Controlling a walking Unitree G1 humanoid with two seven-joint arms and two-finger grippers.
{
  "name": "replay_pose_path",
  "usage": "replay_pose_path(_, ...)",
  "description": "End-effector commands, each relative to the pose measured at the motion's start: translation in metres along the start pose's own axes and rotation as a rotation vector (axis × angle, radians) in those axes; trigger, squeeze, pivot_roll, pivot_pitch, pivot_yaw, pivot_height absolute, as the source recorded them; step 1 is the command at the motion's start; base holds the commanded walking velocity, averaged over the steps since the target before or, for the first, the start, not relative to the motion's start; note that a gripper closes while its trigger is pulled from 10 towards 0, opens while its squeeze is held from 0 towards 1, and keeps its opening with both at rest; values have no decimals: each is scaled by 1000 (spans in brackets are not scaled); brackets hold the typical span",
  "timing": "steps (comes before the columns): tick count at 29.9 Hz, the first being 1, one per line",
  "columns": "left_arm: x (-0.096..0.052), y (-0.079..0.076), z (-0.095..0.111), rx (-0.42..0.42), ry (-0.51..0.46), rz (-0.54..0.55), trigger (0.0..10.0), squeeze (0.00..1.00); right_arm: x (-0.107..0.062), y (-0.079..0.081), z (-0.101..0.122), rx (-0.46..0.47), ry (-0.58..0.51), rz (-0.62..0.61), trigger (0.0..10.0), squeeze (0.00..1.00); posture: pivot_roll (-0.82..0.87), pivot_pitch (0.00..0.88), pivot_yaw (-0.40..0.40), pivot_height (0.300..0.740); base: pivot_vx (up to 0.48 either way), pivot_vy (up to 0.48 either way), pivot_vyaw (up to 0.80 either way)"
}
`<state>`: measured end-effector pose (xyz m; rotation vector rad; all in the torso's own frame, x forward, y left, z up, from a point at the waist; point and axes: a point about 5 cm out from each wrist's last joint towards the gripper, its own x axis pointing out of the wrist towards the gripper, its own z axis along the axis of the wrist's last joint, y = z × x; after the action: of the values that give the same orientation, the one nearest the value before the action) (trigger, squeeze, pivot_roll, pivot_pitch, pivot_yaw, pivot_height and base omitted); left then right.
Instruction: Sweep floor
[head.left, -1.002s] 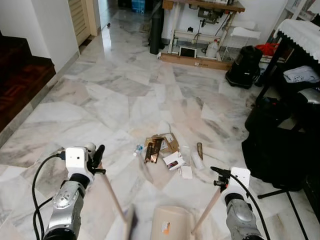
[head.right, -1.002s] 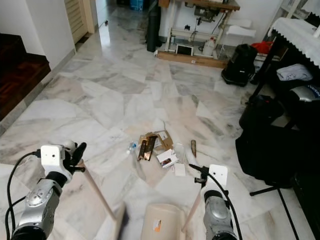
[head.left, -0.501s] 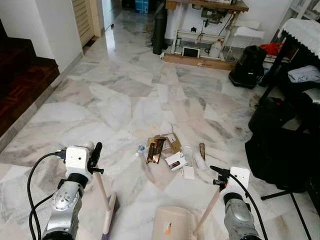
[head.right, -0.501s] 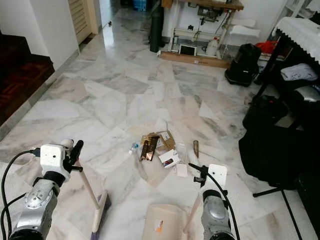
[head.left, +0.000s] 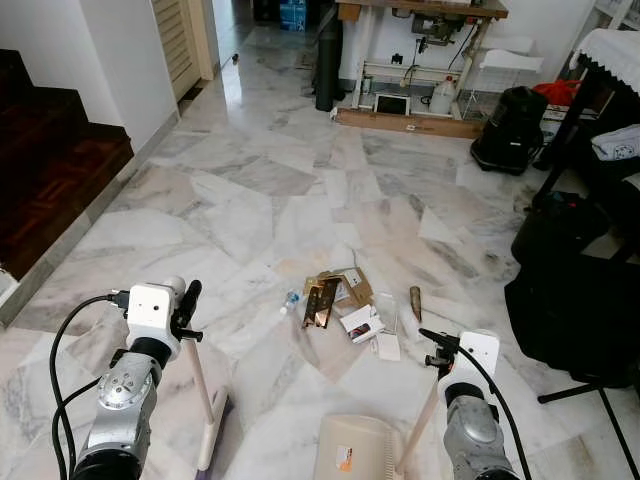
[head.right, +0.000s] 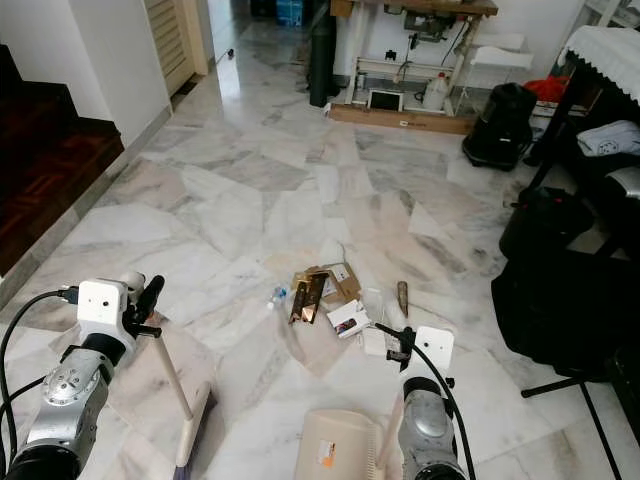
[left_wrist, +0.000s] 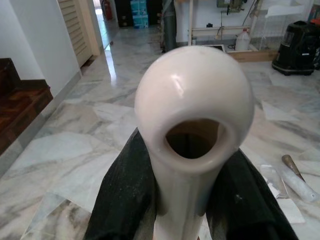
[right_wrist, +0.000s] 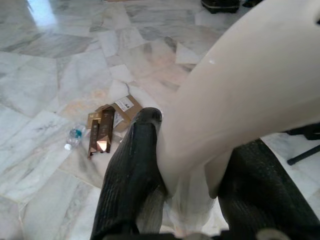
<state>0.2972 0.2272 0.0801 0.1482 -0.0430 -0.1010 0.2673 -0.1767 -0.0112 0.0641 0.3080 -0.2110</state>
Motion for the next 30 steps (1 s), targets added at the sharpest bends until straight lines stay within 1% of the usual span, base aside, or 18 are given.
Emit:
replay_pose_path(1,8,4,12,-1,-48,15,10000,0,-9,16,-16,33,77,52,10000,0,68,0,-15,740,0,0,0)
replay_pose_path(4,10,4,15,-8,-65,32,10000,0,-8,21,-14,26,59,84,10000,0,66,0,-33,740,0,0,0)
replay_pose_path(8,10,1,15,-15,-70,33,10000,0,-8,23,-12,24,49,96,10000,0,73,0,-38,740,0,0,0)
replay_pose_path(12,10,-4,16,-22,-73,23,10000,0,-6,21,-9,37,38,83,10000,0,101,0,-18,740,0,0,0)
replay_pose_path(15,12,-6,19,-6,-75,-4,10000,0,-5,20,-8,40,37,71,10000,0,117,0,-9,740,0,0,0)
replay_pose_path(17,14,-5,21,-3,-77,-8,10000,0,-5,20,-8,44,39,64,10000,0,135,0,14,740,0,0,0)
replay_pose_path(22,16,-1,25,10,-79,-21,10000,0,-6,22,-10,56,47,50,10000,0,128,0,33,740,0,0,0)
replay_pose_path(30,18,0,24,11,-70,-25,10000,0,-9,26,-13,32,50,83,10000,0,111,0,26,740,0,0,0)
